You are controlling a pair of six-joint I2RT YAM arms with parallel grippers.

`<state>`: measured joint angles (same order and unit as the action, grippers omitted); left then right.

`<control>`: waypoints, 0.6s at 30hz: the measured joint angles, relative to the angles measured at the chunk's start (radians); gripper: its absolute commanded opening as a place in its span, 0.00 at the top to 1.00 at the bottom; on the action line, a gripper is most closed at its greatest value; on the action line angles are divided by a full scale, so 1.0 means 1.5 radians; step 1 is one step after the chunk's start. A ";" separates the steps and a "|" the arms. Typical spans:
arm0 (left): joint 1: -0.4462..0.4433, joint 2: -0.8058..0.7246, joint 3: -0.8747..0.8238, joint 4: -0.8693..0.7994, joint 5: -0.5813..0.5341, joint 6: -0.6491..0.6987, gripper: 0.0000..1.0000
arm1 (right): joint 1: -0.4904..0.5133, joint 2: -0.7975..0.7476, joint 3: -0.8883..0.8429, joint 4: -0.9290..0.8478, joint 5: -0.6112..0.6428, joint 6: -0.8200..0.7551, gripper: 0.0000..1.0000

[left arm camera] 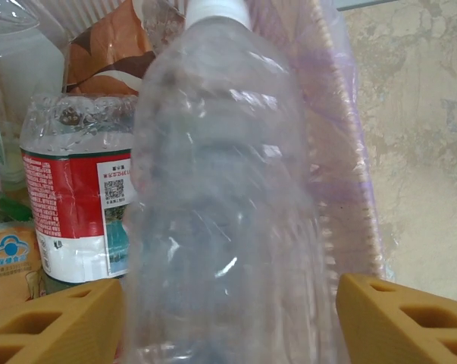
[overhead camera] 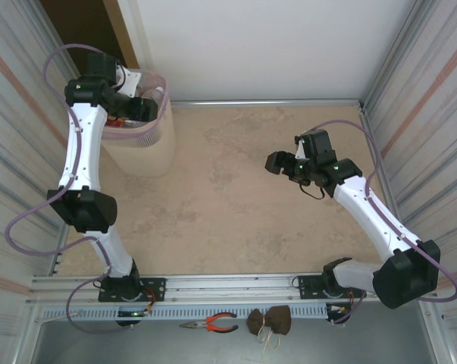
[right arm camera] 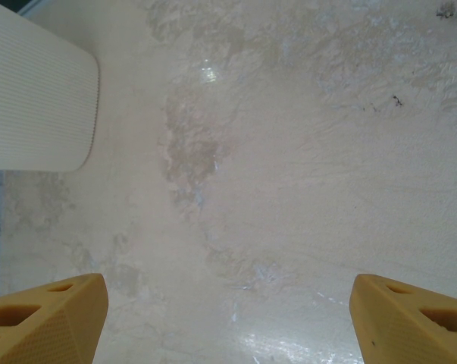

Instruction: Put the plastic bottles in the bin

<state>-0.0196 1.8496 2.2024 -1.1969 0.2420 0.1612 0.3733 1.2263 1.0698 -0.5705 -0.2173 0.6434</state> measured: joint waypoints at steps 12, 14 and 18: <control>0.000 0.000 0.071 -0.003 0.002 -0.001 0.26 | 0.000 0.000 0.000 0.000 0.000 0.000 0.18; 0.000 0.003 0.098 -0.003 0.004 -0.001 0.31 | 0.000 0.000 0.000 0.000 0.000 0.000 0.18; 0.000 0.016 0.130 -0.002 0.019 -0.003 0.50 | 0.000 0.000 0.000 -0.001 0.003 0.000 0.18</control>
<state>-0.0196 1.8740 2.3970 -1.1995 0.2710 0.1562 0.3737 1.2259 1.0698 -0.5713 -0.2134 0.6434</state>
